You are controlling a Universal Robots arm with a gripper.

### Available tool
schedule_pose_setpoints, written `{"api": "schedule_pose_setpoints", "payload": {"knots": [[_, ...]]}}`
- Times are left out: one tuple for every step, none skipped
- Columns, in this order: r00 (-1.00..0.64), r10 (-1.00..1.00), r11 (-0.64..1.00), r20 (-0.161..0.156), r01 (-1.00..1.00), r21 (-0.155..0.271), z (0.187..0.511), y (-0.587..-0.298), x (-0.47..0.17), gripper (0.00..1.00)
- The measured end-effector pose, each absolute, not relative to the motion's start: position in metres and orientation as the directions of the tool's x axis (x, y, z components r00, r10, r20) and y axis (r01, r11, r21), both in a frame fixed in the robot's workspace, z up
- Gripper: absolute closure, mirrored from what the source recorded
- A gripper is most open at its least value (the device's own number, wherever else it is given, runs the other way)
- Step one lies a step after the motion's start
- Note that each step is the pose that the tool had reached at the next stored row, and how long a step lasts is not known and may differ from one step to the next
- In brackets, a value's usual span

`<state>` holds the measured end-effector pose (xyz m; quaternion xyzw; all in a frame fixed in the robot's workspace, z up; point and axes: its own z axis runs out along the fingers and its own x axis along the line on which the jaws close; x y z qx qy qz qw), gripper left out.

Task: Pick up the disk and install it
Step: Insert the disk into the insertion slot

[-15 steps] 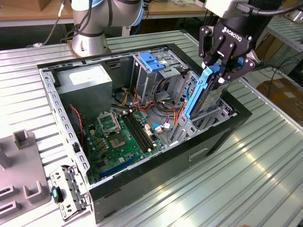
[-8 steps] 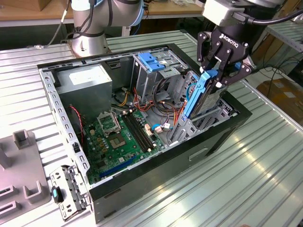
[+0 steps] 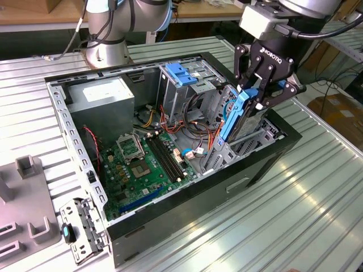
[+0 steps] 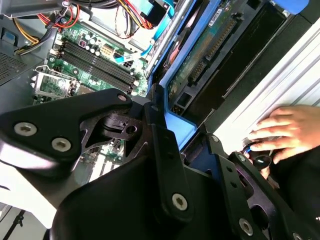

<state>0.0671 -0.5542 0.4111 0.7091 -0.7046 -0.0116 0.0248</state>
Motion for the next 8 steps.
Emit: {"api": "schedule_pose_setpoints", "payload": {"knots": [[0.007,-1.0,-0.006,0.018,-0.999,0.052,0.411,-0.5542,0.0671,0.63],[0.007,-1.0,-0.006,0.018,-0.999,0.052,0.4109,-0.5542,0.0671,0.63],[0.007,-1.0,-0.006,0.018,-0.999,0.052,0.4109,-0.5542,0.0671,0.63],[0.007,-1.0,-0.006,0.018,-0.999,0.052,0.4105,-0.5542,0.0671,0.63],[0.007,-1.0,-0.006,0.018,-0.999,0.051,0.4098,-0.5542,0.0671,0.63],[0.007,-1.0,-0.006,0.018,-0.999,0.051,0.4086,-0.5542,0.0671,0.63],[0.007,-1.0,-0.006,0.018,-0.999,0.051,0.4074,-0.5542,0.0671,0.63],[0.007,-1.0,-0.006,0.018,-0.999,0.051,0.4048,-0.5542,0.0671,0.63]]}}
